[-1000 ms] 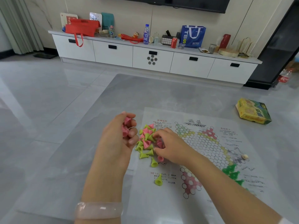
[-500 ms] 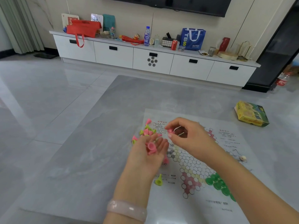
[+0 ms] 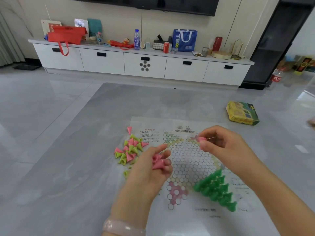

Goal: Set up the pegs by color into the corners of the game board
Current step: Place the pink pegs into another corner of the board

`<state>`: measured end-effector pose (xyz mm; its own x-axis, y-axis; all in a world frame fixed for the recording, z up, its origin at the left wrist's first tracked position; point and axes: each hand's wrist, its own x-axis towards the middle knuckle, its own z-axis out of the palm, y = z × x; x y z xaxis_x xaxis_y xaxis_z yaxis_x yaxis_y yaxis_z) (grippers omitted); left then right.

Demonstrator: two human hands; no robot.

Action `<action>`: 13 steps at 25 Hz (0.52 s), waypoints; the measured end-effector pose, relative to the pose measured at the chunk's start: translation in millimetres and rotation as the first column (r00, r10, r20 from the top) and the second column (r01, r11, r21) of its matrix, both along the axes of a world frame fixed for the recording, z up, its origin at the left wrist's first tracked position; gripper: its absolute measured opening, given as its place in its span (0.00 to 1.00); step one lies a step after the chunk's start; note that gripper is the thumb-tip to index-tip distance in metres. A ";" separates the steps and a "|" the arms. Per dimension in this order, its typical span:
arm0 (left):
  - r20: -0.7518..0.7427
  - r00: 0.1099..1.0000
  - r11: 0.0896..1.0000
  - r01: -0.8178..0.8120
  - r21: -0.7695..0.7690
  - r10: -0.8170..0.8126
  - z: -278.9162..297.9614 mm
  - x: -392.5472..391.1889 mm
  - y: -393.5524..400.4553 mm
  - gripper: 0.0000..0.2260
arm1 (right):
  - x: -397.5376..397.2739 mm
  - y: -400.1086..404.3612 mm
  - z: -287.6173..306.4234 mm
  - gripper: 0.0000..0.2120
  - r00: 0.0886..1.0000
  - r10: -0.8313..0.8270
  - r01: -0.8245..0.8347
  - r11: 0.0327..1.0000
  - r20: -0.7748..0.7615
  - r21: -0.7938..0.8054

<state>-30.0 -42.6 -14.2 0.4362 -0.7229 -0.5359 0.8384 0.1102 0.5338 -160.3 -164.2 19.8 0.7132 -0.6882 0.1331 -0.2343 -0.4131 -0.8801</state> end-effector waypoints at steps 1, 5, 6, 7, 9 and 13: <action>0.074 0.997 0.999 -0.004 0.052 0.000 2.0 -3.1 -2.3 0.04 | -9.9 -7.8 -1.0 0.08 0.999 -0.046 0.045 0.998 0.024 0.033; 0.222 0.975 0.991 -0.044 0.123 0.016 7.3 -14.3 -8.3 0.08 | -37.2 -35.8 -18.0 0.09 0.980 -0.200 0.196 0.976 0.028 0.097; 0.204 0.979 0.993 -0.040 0.112 0.017 6.7 -16.3 -9.1 0.10 | -40.8 -41.7 -24.2 0.08 0.971 -0.238 0.234 0.965 0.020 0.120; 0.175 0.984 0.995 -0.038 0.095 0.021 5.7 -17.7 -9.8 0.13 | -43.5 -47.7 -30.5 0.06 0.963 -0.271 0.267 0.954 0.010 0.140; 0.118 0.993 0.998 -0.027 0.061 0.019 4.1 -17.9 -10.5 0.17 | -46.3 -60.5 -42.3 0.09 0.951 -0.310 0.301 0.926 0.002 0.228; 0.100 0.995 0.998 0.020 0.063 -0.026 -4.5 -12.9 -15.5 0.16 | -42.7 -88.3 -47.3 0.08 0.929 -0.342 0.164 0.724 0.143 0.671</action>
<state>-43.0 -58.1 -18.7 0.4735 -0.7003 -0.5342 0.7822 0.0554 0.6206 -203.1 -252.5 -27.6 0.5053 -0.8219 -0.2628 0.0078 0.3089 -0.9511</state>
